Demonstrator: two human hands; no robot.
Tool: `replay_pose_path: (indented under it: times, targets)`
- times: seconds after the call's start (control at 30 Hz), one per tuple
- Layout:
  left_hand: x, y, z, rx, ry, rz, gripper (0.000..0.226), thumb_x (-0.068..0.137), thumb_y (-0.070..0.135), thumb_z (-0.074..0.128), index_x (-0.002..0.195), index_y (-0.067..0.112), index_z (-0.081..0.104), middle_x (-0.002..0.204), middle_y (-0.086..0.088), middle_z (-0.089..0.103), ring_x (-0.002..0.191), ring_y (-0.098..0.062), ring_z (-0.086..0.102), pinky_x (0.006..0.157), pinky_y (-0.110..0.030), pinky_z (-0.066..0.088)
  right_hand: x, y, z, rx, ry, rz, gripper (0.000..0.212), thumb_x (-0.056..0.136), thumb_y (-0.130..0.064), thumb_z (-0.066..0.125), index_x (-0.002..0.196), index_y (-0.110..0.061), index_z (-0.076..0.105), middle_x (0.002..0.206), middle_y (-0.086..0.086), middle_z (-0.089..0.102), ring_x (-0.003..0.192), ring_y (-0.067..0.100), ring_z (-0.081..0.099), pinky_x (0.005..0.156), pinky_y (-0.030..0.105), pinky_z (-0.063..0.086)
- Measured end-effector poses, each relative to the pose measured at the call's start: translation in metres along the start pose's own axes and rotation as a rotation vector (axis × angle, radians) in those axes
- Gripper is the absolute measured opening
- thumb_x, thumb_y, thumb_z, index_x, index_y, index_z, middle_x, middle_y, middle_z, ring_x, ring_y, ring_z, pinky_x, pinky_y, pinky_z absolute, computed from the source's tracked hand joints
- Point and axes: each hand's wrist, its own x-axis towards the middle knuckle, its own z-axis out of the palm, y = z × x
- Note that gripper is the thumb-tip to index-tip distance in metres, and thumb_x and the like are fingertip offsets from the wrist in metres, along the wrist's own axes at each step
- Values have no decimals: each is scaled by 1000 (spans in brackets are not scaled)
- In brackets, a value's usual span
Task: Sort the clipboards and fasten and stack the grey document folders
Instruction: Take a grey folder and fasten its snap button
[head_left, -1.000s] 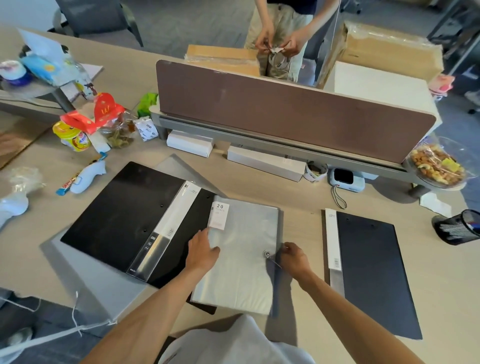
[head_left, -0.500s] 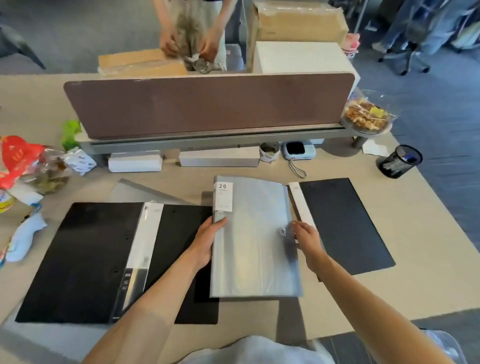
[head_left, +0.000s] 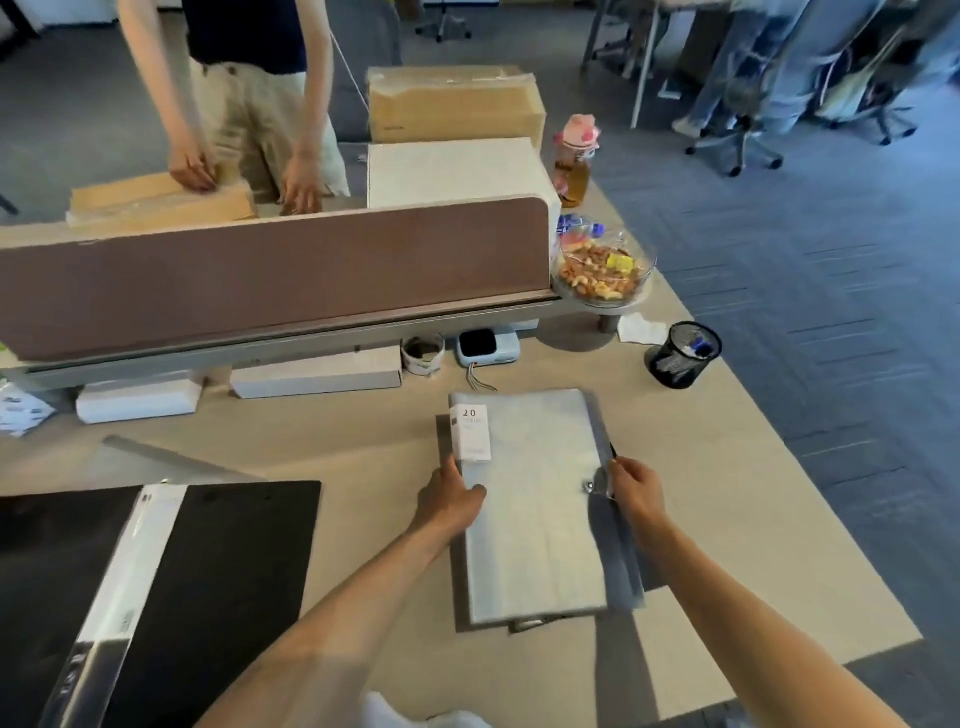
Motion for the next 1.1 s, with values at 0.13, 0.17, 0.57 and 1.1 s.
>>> replay_pose_path:
  times: [0.13, 0.17, 0.57, 1.1]
  targets:
    - [16, 4, 18, -35, -9, -36, 70, 77, 31, 51, 144, 20, 35, 141, -9, 42, 128, -30, 45, 106, -39, 40, 26, 4, -12, -89, -100, 0, 28, 95, -19, 50, 106, 2, 64, 98, 14, 64, 90, 26, 58, 86, 44, 49]
    - [25, -6, 22, -43, -13, -35, 71, 71, 33, 50, 141, 22, 41, 141, -7, 44, 126, -27, 48, 106, -40, 42, 32, 5, -13, -146, -141, 1, 30, 94, -22, 51, 113, -1, 63, 103, 13, 65, 94, 27, 59, 88, 43, 48]
    - [-22, -51, -10, -33, 91, -22, 48, 93, 11, 49, 140, 15, 43, 147, -3, 40, 135, -14, 41, 107, -21, 30, -6, -32, 64, -581, -446, -493, 37, 92, -22, 55, 128, -11, 55, 137, 11, 49, 120, 29, 53, 99, 32, 43]
    - [-98, -249, -168, 202, 468, -222, 51, 93, 28, 56, 142, 23, 42, 160, -5, 19, 148, -23, 18, 118, -40, 26, -167, -46, 277, -423, -797, -146, 40, 96, -14, 45, 136, -16, 43, 125, 9, 54, 121, 30, 52, 92, 31, 42]
